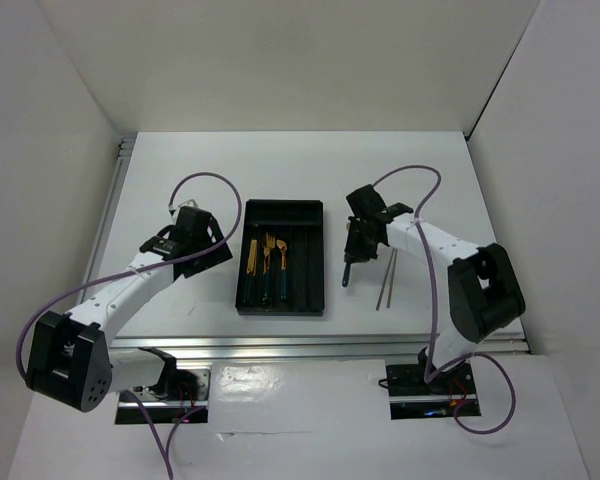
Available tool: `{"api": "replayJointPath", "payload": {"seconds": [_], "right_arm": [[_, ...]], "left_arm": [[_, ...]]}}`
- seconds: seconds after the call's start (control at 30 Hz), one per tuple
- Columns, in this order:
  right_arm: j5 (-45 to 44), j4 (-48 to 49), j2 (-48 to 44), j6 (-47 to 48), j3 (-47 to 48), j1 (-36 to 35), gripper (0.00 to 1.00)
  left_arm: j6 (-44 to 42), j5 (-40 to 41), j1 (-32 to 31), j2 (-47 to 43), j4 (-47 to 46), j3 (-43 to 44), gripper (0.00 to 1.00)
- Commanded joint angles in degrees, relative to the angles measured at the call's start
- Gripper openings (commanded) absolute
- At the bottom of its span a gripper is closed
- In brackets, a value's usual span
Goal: Sort the eating utensils into containers
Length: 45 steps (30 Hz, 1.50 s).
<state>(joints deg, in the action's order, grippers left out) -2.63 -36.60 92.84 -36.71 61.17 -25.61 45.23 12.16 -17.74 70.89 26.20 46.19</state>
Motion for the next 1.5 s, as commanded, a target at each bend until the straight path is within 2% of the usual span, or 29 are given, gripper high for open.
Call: {"api": "replayJointPath", "payload": {"seconds": [0.0,0.03,0.1,0.33,0.6,0.87,1.1,1.47], "right_arm": [[11.7,9.9,-6.0,4.4,4.0,-1.5,0.00],[15.9,12.6,-6.0,4.4,4.0,-1.5,0.00],[17.9,13.4,-4.8,4.4,6.4,-3.6,0.00],[16.9,14.5,5.2,2.5,13.0,-10.8,0.00],[14.2,11.6,12.8,0.2,18.1,-14.6,0.00],[14.9,11.1,14.5,-0.9,18.1,-15.1,0.00],[14.9,11.6,15.0,-5.6,16.3,-15.7,0.00],[11.7,10.2,15.0,-9.8,15.7,-16.2,0.00]], "left_arm": [[-0.3,-1.0,0.3,0.9,-1.9,2.0,0.83],[-0.3,-1.0,0.3,0.9,-1.9,2.0,0.83],[-0.3,-1.0,0.3,0.9,-1.9,2.0,0.83],[-0.3,-1.0,0.3,0.4,-1.9,1.4,0.83],[-0.3,0.8,0.3,0.4,-1.9,1.4,0.83],[0.2,1.3,0.3,-0.8,-1.4,0.3,0.83],[0.2,1.3,0.3,-1.9,-1.4,-0.2,0.83],[0.2,1.3,0.3,-2.5,-1.4,-1.3,0.83]]}}
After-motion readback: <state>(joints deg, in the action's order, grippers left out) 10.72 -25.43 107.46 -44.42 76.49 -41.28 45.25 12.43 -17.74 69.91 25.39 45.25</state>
